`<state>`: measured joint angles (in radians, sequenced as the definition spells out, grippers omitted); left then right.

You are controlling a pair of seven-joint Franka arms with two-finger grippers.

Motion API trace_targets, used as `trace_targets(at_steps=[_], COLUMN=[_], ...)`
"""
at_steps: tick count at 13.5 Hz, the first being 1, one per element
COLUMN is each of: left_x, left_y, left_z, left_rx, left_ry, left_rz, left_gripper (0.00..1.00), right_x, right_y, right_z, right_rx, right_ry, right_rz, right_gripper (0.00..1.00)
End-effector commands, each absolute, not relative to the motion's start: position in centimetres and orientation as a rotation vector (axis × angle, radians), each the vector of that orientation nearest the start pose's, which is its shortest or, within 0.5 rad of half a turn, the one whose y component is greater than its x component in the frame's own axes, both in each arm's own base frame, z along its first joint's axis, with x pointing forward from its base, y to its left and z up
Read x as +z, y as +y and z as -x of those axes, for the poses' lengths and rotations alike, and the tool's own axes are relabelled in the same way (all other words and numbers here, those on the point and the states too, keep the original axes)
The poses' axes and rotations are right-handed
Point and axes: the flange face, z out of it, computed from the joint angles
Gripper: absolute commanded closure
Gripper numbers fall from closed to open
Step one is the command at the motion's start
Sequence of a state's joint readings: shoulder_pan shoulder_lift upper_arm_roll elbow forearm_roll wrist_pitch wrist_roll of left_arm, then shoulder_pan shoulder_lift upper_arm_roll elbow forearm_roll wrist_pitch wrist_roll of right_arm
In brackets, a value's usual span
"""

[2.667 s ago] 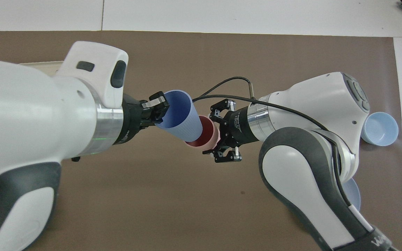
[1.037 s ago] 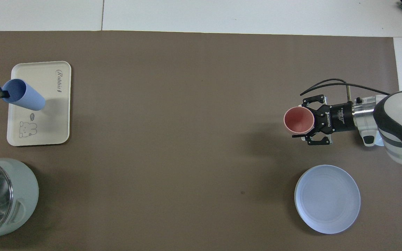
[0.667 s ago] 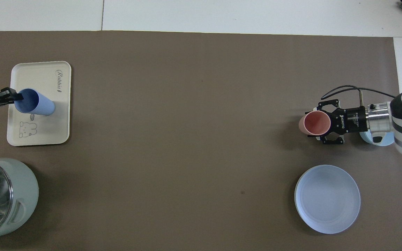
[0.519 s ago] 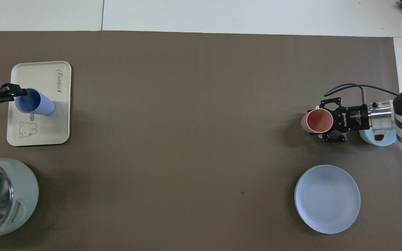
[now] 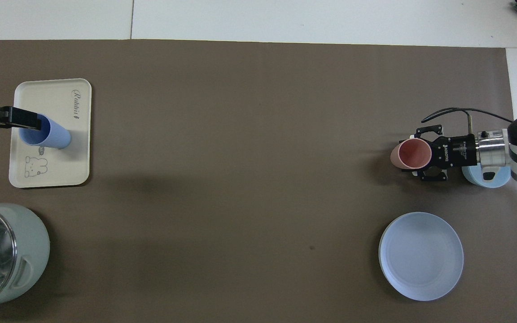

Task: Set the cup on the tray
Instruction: 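Lower the blue cup onto the cream tray and open the left gripper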

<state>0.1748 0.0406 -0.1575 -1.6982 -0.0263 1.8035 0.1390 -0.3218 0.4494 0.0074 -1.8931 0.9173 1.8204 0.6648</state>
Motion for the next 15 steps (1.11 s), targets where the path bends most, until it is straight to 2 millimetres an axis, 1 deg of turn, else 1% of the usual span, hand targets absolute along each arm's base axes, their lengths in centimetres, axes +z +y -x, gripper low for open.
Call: trace_targets(at_steps=[1,2,3,4,5,7,9,11,12,13,14,15], left_x=[56.9,56.5,56.6,56.9,57.0,57.8,58.9,62.5,64.4,65.1,64.5,63.2], left_y=[-2.3,-3.8,-5.1,-6.3,-7.4,-8.1,-8.1,-7.3,-7.3,-7.3,-7.3,-7.2], left_z=[-54.4,-53.2,-52.3,-51.7,-51.3,-51.0,-51.3,-52.1,-52.1,-52.1,-52.2,-51.9], left_rx=[0.051,0.100,0.124,0.143,0.159,0.128,0.075,-0.026,-0.057,-0.051,-0.041,-0.012], left_ry=[0.283,0.320,0.343,0.345,0.313,0.250,0.198,0.187,0.182,0.179,0.181,0.181], left_rz=[3.122,3.114,3.109,3.104,3.103,3.117,3.138,3.149,3.157,3.172,3.175,3.172], left_gripper=[0.00,0.00,0.00,0.00,0.00,0.00,0.00,0.00,0.00,0.00,0.00,0.00], right_x=[25.2,25.2,25.2,25.2,25.2,25.1,25.3,25.2,25.1,25.0,25.0,25.2], right_y=[-12.7,-13.0,-13.0,-13.2,-13.3,-13.4,-14.3,-14.9,-15.2,-15.5,-16.0,-16.2], right_z=[-56.9,-56.8,-56.7,-56.5,-56.4,-56.5,-56.3,-56.1,-56.0,-56.1,-56.0,-56.0], right_rx=[0.778,0.774,0.772,0.761,0.755,0.743,0.734,0.727,0.720,0.699,0.685,0.677], right_ry=[1.546,1.545,1.530,1.516,1.508,1.514,1.527,1.534,1.541,1.554,1.565,1.564], right_rz=[1.666,1.655,1.660,1.658,1.660,1.664,1.654,1.663,1.667,1.679,1.700,1.726], right_gripper=[0.73,0.51,0.36,0.24,0.14,0.03,0.02,0.02,0.02,0.02,0.02,0.02])
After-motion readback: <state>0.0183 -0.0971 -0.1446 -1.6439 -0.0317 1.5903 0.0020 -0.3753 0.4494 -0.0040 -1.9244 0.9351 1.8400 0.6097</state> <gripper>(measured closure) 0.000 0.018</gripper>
